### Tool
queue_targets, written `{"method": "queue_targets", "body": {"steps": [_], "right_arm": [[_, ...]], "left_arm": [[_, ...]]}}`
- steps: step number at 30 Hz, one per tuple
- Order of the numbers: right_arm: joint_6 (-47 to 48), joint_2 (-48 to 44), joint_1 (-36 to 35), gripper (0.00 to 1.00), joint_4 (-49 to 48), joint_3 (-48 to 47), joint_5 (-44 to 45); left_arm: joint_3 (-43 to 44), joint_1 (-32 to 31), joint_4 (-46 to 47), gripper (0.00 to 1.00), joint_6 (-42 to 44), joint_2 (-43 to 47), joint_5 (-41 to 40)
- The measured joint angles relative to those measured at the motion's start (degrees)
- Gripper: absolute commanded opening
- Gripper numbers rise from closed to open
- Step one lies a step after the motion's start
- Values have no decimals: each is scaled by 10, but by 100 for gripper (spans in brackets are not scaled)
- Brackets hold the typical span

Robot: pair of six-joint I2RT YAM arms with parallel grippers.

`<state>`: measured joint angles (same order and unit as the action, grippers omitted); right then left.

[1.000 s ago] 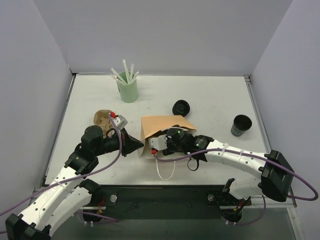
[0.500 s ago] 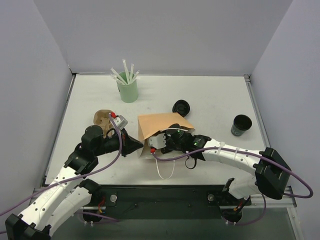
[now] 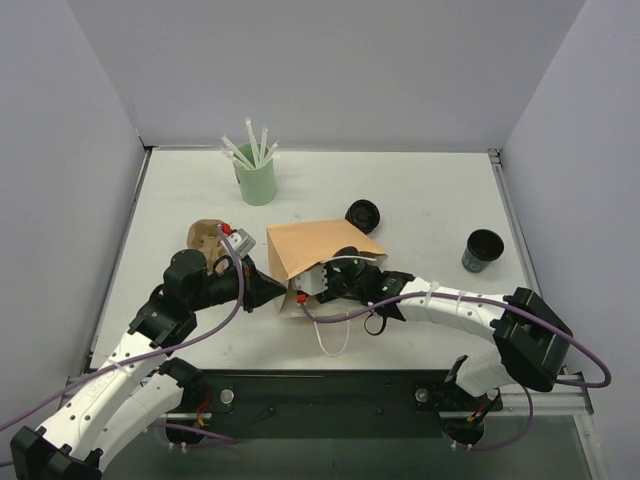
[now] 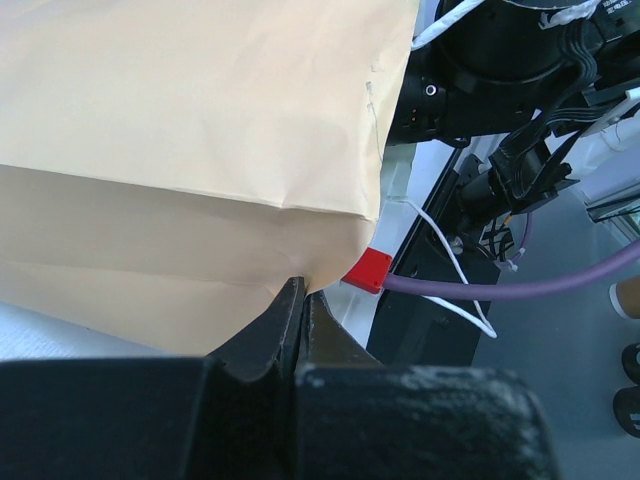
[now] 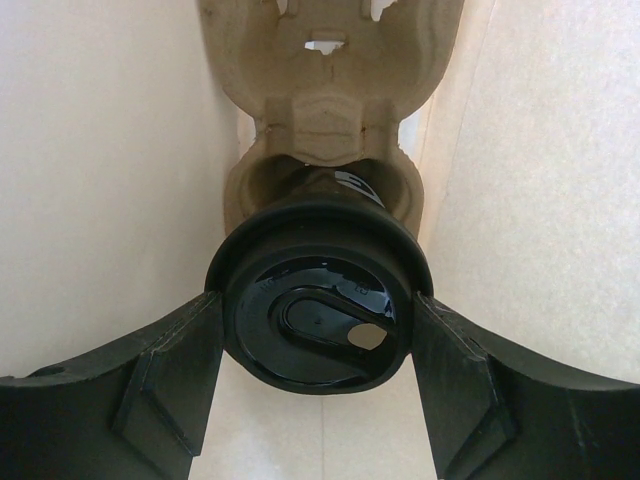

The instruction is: Pack the takeout coffee

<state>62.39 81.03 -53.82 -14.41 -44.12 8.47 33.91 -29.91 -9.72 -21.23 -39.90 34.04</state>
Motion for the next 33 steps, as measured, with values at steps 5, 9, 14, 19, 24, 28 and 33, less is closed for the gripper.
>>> {"method": "queue_targets", "body": {"steps": [5,9,14,19,24,28,33], "right_arm": [[5,13,3,62,-22,0,-2],[7,16,3,63,-37,5,-1],[9,24,5,72,-55,7,-3],[11,32,6,83,-72,9,-3],[10,32,7,90,-72,9,-3],[7,29,7,91,-66,8,-3],[0,15,7,90,-30,0,-7]], "left_arm": [[0,0,0,0,-5,-3,-7],[0,0,-4,0,-7,-4,-8],[0,0,-4,0,-7,-5,-10],[5,0,-7,0,-7,-9,-12],[17,0,-11,0,-10,-12,-15],[28,0,-17,0,-12,-17,-20],[37,0,-19,0,-18,-20,-22]]}}
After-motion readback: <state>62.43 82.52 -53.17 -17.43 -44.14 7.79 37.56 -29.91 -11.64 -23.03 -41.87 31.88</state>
